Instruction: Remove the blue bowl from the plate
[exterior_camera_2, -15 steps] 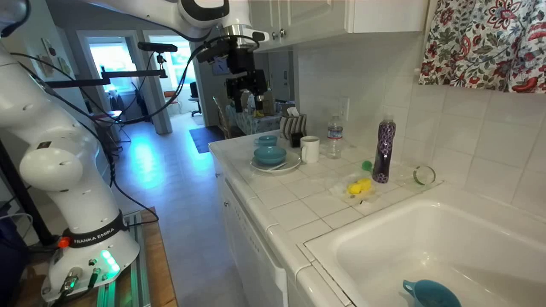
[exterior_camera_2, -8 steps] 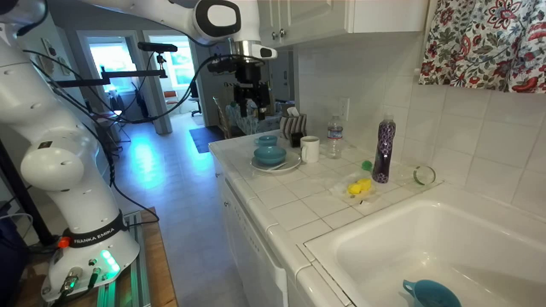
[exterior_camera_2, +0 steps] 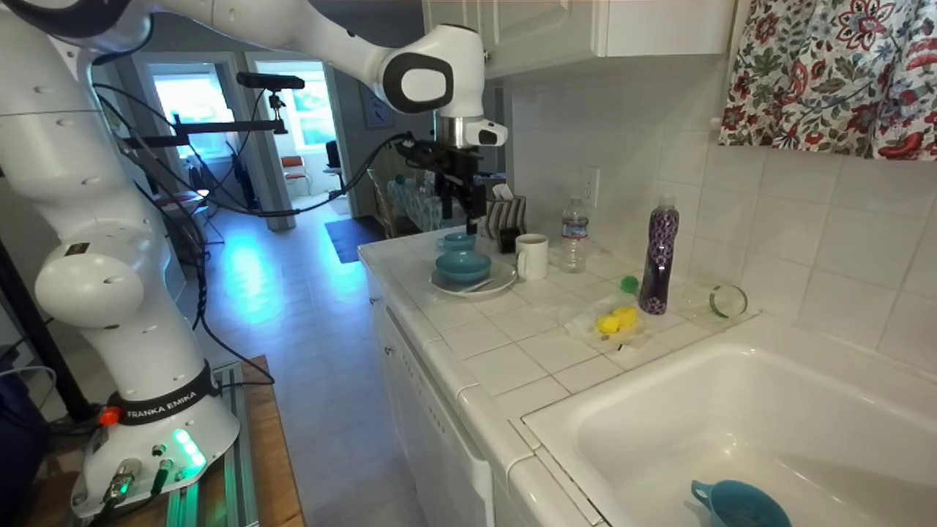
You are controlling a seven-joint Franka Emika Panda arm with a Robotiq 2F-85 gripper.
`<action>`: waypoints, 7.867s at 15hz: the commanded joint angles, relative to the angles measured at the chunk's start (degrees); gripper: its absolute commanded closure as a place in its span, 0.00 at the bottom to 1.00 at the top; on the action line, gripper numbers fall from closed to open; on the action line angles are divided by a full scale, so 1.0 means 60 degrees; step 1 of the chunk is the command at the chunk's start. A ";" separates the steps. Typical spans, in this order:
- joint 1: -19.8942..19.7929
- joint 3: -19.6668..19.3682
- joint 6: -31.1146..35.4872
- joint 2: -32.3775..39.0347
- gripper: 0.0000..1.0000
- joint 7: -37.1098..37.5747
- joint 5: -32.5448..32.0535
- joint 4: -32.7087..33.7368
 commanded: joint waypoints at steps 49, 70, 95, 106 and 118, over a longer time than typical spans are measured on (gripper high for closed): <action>-0.0363 0.1075 0.0150 0.4721 0.46 0.1273 0.1061 0.3421; -0.0218 0.1178 0.0267 0.4023 0.99 0.0943 0.0864 0.2891; 0.0695 0.1655 -0.0083 0.2936 0.96 -0.0409 0.0367 0.1975; 0.1074 0.1878 0.0227 0.3717 0.99 -0.0099 0.0266 0.2460; 0.1661 0.2300 0.0330 0.4971 0.99 -0.0096 0.0167 0.3800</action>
